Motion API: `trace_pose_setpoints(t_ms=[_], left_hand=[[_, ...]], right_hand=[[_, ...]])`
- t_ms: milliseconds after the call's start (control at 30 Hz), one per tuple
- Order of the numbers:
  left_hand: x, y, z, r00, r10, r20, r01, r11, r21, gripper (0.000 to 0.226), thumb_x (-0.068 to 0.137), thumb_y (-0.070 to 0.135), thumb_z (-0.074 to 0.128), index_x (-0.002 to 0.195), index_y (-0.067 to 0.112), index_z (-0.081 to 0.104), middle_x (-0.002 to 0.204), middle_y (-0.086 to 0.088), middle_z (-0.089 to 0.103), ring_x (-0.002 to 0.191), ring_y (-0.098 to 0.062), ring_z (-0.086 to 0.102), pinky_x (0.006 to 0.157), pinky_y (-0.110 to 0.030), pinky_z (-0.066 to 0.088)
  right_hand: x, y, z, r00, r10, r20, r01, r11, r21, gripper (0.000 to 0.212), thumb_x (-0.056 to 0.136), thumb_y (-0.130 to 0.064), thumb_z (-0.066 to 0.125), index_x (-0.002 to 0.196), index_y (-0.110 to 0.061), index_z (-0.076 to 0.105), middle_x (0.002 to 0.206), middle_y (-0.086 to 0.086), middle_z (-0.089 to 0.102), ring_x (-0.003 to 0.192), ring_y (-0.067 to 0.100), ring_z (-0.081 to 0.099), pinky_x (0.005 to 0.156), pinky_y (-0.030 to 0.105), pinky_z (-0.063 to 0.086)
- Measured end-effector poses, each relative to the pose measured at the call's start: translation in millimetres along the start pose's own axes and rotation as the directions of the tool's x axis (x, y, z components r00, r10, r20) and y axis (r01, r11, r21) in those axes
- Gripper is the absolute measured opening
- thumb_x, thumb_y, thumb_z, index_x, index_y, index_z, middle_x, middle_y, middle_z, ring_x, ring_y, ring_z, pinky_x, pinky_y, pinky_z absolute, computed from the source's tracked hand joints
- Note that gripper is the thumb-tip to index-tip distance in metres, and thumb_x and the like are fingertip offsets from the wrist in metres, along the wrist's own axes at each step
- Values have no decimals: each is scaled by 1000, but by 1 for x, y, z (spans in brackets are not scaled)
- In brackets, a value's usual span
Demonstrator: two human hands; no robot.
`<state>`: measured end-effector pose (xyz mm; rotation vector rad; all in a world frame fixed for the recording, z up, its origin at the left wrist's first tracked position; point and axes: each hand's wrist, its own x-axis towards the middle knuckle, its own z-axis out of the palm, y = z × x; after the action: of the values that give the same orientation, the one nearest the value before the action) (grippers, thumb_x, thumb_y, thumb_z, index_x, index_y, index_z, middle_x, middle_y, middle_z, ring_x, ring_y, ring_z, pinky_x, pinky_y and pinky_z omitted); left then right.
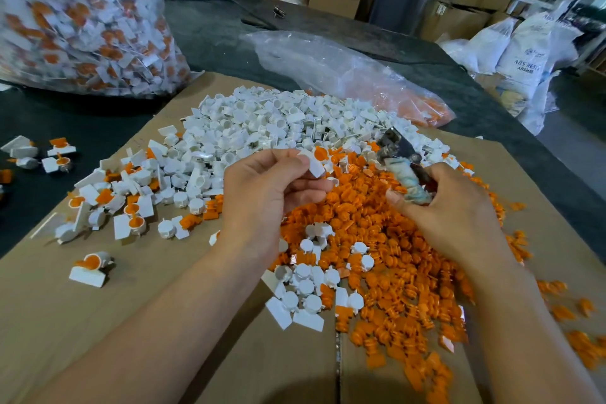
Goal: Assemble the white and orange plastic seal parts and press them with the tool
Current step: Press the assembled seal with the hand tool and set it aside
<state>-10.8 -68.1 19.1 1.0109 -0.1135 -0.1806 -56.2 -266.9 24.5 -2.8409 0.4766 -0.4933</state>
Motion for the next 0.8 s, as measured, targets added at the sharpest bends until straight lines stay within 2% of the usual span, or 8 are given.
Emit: trace_pose_setpoints(t_ms=[133,333,400,467,600,700,800], left_hand=[[0,1,-3,1000,-27,-15,26,999,-29,25,86,-2,56,65,7,67,59,-11,67,54,-21,67,44,-18,51],[3,1,-5,998,-60,-35,58,997,-52,14,86,1,56,76,1,65,63,-13,69,56,-20,68,44,-17,51],[3,1,-5,997,-66,-37,64,996,-56,14,86,1,56,75,1,64,63,-13,69,55,-20,68,44,-17,51],[2,2,-5,996,-67,-51,63,995,-76,14,87,1,55,77,2,63,63,-12,69,55,-18,68,45,-17,51],[5,7,-9,986,-23,-168,-17,972,-235,14,93,4,49,83,5,58,68,-12,70,60,-18,69,48,-17,51],[12,14,-16,956,-33,-291,-78,928,-364,8,96,9,45,97,5,52,66,-10,70,64,-19,70,50,-18,52],[19,19,-27,922,-58,-383,-121,896,-427,15,96,14,43,98,4,53,60,-5,68,58,-15,68,49,-17,49]], right_hand=[[4,3,5,999,21,26,-19,999,-49,52,75,-58,59,103,-15,50,89,-1,48,79,16,44,52,26,25],[7,4,11,997,17,74,-10,995,-98,58,72,-60,60,104,-13,52,86,-1,45,79,15,41,57,28,25],[8,4,14,993,12,120,1,994,-107,66,70,-63,60,114,-14,52,95,2,49,88,18,45,67,28,32],[8,3,19,986,13,168,8,992,-122,75,70,-64,61,125,-14,48,113,7,54,105,22,48,80,32,37],[7,1,23,975,-1,222,30,992,-123,76,70,-64,59,126,-14,48,122,8,53,112,25,47,87,33,37],[8,2,23,970,8,245,22,992,-122,83,70,-65,58,133,-13,43,131,9,48,119,26,44,95,35,36],[8,3,24,969,13,246,17,993,-116,85,70,-64,59,135,-13,41,135,10,46,122,26,42,98,37,35]])
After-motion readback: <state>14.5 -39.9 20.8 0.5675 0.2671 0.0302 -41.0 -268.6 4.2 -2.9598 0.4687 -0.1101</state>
